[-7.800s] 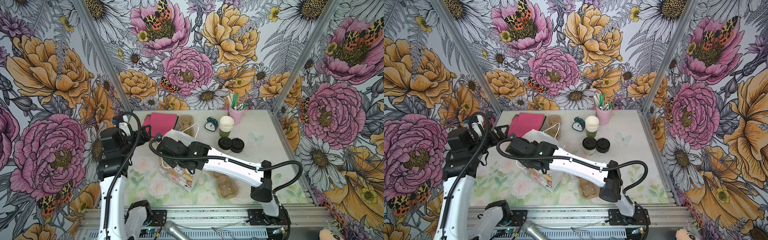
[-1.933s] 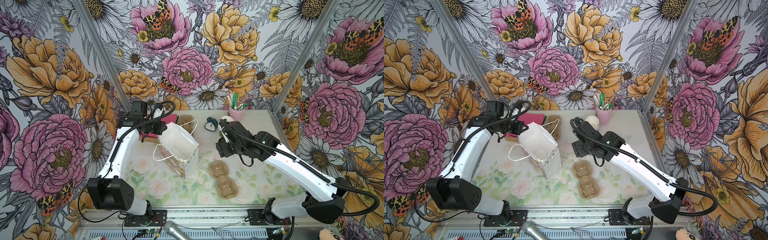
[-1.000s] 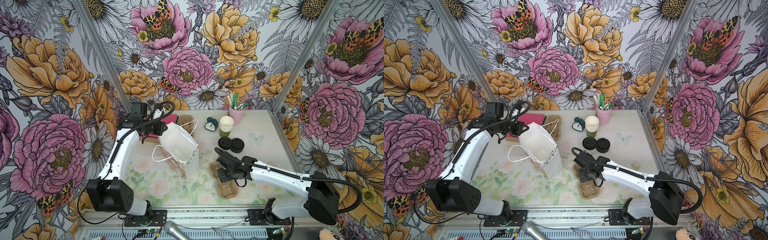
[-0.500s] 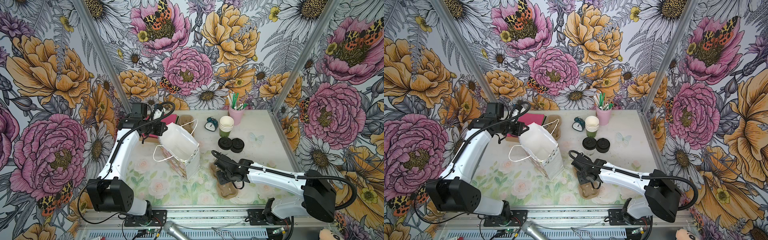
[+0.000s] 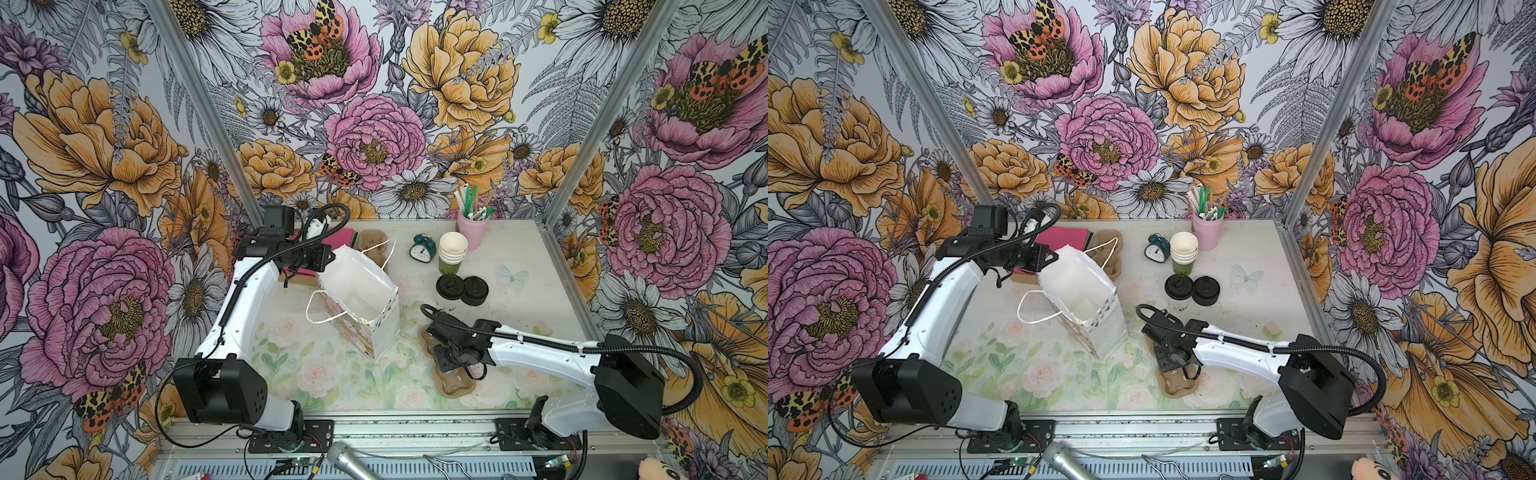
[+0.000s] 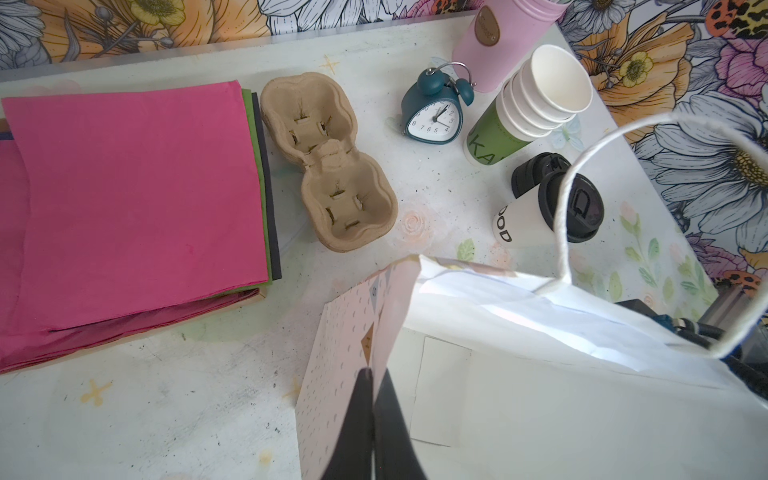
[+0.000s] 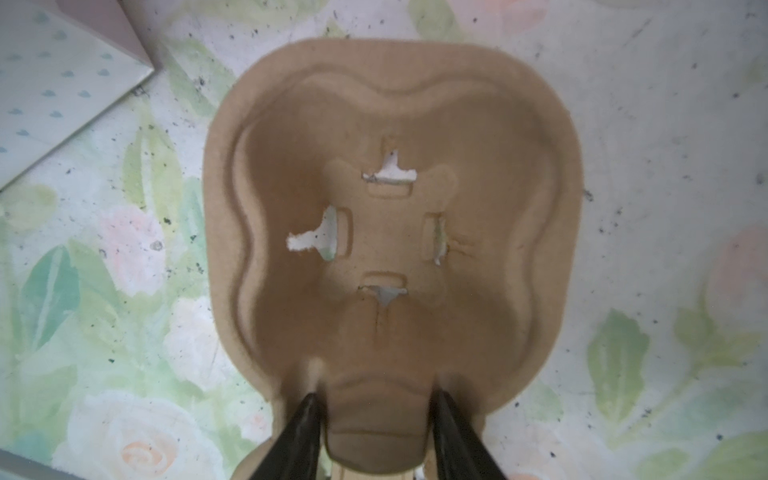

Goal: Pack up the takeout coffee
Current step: 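Grasp the pulp carrier edge with right gripper and lift it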

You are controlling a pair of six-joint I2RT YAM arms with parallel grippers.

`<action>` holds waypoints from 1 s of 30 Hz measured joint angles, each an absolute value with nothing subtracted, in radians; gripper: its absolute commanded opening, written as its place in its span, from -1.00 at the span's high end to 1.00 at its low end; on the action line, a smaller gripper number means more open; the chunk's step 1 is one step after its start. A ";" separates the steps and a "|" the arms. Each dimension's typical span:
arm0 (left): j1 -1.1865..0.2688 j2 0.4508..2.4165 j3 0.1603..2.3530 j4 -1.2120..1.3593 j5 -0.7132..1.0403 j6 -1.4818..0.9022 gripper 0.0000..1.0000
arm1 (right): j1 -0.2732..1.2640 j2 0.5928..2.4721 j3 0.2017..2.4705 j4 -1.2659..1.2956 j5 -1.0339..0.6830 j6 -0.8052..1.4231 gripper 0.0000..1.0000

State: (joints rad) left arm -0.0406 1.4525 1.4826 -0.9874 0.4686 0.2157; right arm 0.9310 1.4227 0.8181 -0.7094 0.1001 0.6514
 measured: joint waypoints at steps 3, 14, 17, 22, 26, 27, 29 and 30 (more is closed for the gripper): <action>-0.041 1.452 1.483 -0.987 0.469 0.216 1.00 | 0.931 1.424 0.818 -0.705 0.100 0.657 0.27; -0.041 1.452 1.483 -0.987 0.469 0.215 1.00 | 0.931 1.429 0.821 -0.698 0.099 0.658 0.39; -0.041 1.452 1.483 -0.987 0.469 0.215 1.00 | 0.931 1.425 0.821 -0.698 0.097 0.658 0.39; -0.041 1.452 1.483 -0.987 0.469 0.212 1.00 | 0.931 1.367 0.822 -0.701 0.080 0.658 0.39; -0.041 1.452 1.483 -0.987 0.468 0.212 1.00 | 0.931 1.277 0.836 -0.713 0.082 0.655 0.39; -0.041 1.452 1.483 -0.987 0.469 0.212 1.00 | 0.931 1.252 0.844 -0.716 0.084 0.654 0.39; -0.041 1.452 1.483 -0.987 0.469 0.211 1.00 | 0.931 1.205 0.866 -0.723 0.094 0.645 0.39; -0.041 1.452 1.483 -0.987 0.469 0.209 1.00 | 0.931 1.181 0.881 -0.725 0.101 0.639 0.39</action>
State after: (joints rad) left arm -0.0410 1.4525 1.4826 -0.9874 0.4686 0.2092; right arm 0.9310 1.1812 0.8806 -0.7246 0.1009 0.6388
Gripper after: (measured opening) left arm 0.045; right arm 0.329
